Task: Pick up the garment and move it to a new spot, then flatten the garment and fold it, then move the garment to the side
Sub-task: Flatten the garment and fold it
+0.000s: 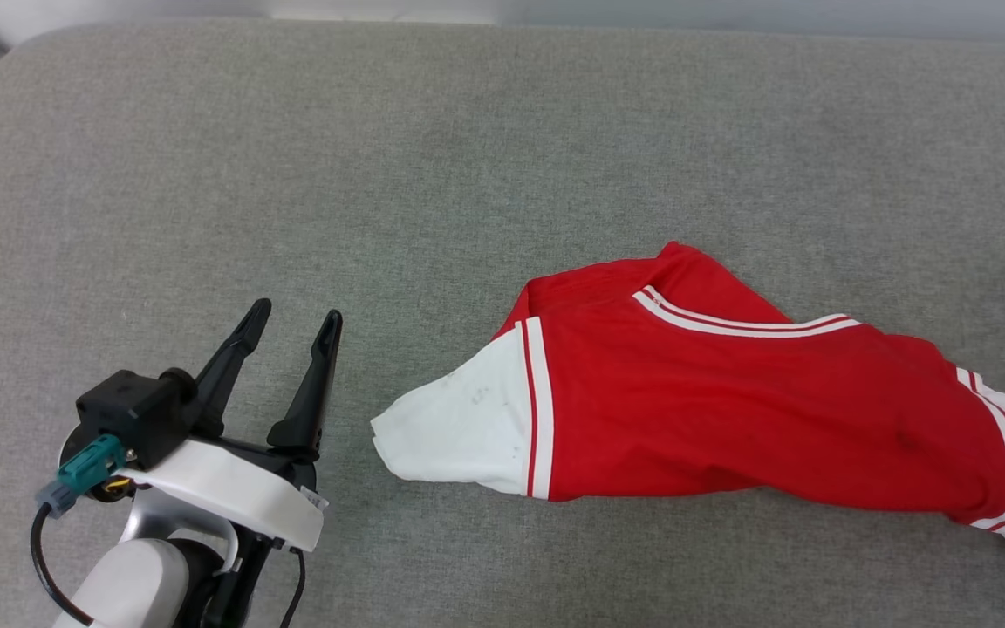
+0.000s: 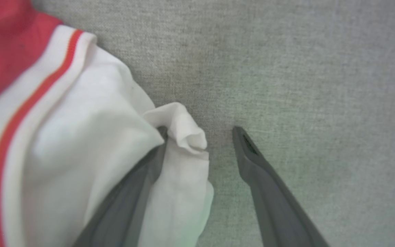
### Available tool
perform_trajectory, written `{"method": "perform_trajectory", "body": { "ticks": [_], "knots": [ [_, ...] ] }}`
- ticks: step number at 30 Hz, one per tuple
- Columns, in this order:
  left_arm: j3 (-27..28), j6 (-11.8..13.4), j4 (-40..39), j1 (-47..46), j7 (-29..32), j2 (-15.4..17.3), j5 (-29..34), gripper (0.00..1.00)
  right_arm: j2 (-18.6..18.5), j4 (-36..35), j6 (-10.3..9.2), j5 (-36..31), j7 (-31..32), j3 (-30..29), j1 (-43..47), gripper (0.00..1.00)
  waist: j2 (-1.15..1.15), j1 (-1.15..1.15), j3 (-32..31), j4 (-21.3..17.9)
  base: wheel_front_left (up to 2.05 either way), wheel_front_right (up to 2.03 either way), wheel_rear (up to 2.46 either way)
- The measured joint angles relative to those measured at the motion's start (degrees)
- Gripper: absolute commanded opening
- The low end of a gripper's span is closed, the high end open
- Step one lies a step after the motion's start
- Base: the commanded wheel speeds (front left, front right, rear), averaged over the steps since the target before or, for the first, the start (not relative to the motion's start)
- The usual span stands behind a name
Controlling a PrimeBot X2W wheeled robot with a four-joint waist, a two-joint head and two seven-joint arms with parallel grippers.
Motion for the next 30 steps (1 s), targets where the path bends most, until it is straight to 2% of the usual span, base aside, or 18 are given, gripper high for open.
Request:
{"method": "perform_trajectory", "body": {
  "ticks": [6, 7, 8, 12, 21, 24, 30],
  "knots": [
    [-0.10, -0.01, 0.09, -0.42, 0.01, 0.04, -0.01, 1.00, -0.99, 1.74, -0.19, 1.19, 0.03, 1.24, 0.53, 1.00, 0.00, 0.00, 1.21, 0.99, 0.00, 0.00, 0.00],
    [-0.10, 0.00, 0.21, -0.45, 0.00, 0.07, -0.01, 1.00, -1.12, 2.08, -0.21, 1.40, -0.13, 1.32, 0.56, 0.19, 0.00, 0.00, 1.28, 1.06, 0.00, 0.00, 0.00],
    [-0.08, 0.00, 0.34, -0.48, 0.00, 0.10, -0.01, 1.00, -1.22, 2.34, -0.27, 1.49, -0.54, 1.49, 0.60, 0.00, 0.00, 0.00, 1.26, 1.08, 0.00, 0.00, 0.00],
    [-0.12, 0.08, 1.04, -0.48, 0.00, 0.15, -0.26, 1.00, -0.74, 3.41, -0.08, 2.30, -2.83, 1.93, 1.26, 0.00, 0.00, 0.00, 0.43, 0.82, 0.00, 0.00, 0.00],
    [0.18, 0.62, 1.46, 0.72, 2.32, 1.01, -1.77, 1.00, 0.04, 2.76, 0.05, 1.55, -7.76, -2.56, 4.13, 0.00, 0.00, 0.00, -3.19, -1.23, 0.00, 0.00, 0.00],
    [-0.62, 1.09, 1.45, 1.08, 7.02, 2.61, -2.66, 1.00, 0.09, 0.43, 0.03, 0.79, -8.77, -3.90, 5.03, 0.00, 0.00, 0.00, -3.99, -2.32, 0.00, 0.00, 0.00],
    [-3.86, 1.26, -0.36, 1.38, 20.68, 6.09, -5.30, 1.00, 1.66, -6.53, 0.02, 0.64, -8.87, -4.65, 5.62, 0.00, 0.00, 0.00, -3.93, -4.41, 0.00, 0.00, 0.00]
  ]
}}
